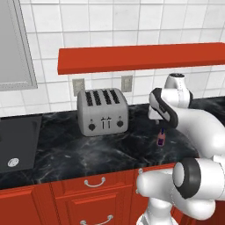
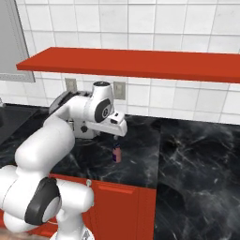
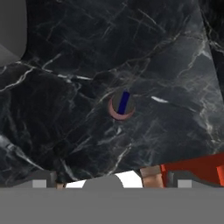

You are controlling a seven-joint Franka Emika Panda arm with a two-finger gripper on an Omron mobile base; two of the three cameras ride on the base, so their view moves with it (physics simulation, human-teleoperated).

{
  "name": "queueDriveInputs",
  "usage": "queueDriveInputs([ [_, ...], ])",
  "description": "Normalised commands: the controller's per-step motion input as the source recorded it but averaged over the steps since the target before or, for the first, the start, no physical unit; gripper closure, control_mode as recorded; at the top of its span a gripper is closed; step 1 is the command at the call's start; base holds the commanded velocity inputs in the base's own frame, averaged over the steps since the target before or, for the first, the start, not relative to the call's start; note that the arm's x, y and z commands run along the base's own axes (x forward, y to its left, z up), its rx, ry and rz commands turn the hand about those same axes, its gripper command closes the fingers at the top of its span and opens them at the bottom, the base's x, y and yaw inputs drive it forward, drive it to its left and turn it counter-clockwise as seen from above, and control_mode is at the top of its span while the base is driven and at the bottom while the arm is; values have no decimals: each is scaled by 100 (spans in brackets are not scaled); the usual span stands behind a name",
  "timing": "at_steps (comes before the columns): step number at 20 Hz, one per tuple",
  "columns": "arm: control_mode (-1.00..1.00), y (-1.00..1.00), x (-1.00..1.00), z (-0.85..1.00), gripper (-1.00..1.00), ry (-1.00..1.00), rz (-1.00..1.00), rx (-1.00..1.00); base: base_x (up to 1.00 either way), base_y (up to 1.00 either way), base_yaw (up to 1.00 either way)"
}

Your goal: There is a wine glass and glass cup on the dining counter. Place the wine bottle next to the wine glass and the juice bottle next to the glass cup.

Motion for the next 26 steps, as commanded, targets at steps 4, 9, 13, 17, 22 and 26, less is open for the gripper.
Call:
queueDriveInputs([
  [4, -100, -10, 16, -22, -100, 0, 3, 0, 0, 0, 0],
  [9, -100, -11, 7, -19, -100, 0, 1, 0, 0, 0, 0],
  [13, -100, -17, 16, -23, -100, 4, 2, 0, 0, 0, 0],
  [17, -100, -1, 14, -20, -100, 1, 3, 0, 0, 0, 0],
  [22, -100, 0, 17, -22, -100, 0, 3, 0, 0, 0, 0],
  [26, -100, 0, 19, -20, -100, 0, 3, 0, 0, 0, 0],
])
